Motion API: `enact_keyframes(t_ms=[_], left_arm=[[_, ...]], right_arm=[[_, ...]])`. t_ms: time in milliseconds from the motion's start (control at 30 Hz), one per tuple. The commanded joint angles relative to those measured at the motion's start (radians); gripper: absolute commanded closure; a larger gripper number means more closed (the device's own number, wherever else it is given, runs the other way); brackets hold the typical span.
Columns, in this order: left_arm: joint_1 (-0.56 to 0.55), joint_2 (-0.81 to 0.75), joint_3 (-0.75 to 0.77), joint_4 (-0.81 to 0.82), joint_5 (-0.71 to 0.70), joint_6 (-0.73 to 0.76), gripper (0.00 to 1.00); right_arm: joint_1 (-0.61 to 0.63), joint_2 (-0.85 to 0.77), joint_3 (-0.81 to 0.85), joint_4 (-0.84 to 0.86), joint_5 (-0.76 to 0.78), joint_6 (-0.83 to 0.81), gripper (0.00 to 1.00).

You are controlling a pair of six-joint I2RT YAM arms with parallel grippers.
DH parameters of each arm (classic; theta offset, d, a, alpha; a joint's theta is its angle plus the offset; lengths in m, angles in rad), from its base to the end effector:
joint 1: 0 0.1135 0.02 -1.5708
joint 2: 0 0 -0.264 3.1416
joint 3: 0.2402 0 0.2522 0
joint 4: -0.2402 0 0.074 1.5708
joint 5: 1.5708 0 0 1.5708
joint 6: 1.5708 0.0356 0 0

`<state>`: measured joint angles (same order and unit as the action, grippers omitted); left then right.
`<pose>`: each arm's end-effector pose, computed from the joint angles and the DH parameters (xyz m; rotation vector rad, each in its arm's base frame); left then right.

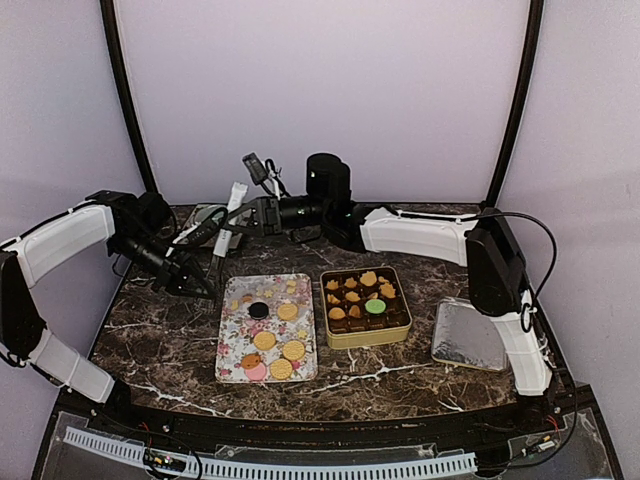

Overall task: Pack the cookies
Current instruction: Pass from the left arm to the right

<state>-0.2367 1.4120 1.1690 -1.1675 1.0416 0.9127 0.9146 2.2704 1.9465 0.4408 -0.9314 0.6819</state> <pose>0.2311 -0.0874 0.2827 1.3851 1.9371 -1.2240 0.3043 0.4420 0.3055 -1.0938 1.4981 1.8667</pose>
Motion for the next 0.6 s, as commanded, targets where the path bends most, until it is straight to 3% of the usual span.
enact_keyframes(t_ms=[0, 133, 233, 300, 433, 567], left_arm=[[-0.006, -0.016, 0.019, -0.033, 0.019, 0.031, 1.00], [-0.006, -0.013, 0.028, -0.064, 0.001, 0.061, 1.00], [-0.006, -0.013, 0.028, -0.074, -0.002, 0.072, 1.00], [-0.005, -0.013, 0.029, -0.076, 0.000, 0.073, 1.00], [-0.006, -0.013, 0.037, -0.078, 0.008, 0.071, 1.00], [-0.006, -0.010, 0.040, -0.084, 0.011, 0.075, 1.00]], right_arm=[[0.016, -0.014, 0.033, 0.018, -0.030, -0.016, 0.63], [0.021, -0.023, 0.044, -0.048, -0.062, -0.062, 0.64], [0.024, -0.037, 0.037, -0.133, -0.074, -0.125, 0.48], [0.025, -0.042, 0.033, -0.183, -0.073, -0.158, 0.44], [0.030, -0.034, 0.033, -0.220, -0.077, -0.177, 0.43], [0.034, -0.037, 0.026, -0.184, -0.051, -0.168, 0.52]])
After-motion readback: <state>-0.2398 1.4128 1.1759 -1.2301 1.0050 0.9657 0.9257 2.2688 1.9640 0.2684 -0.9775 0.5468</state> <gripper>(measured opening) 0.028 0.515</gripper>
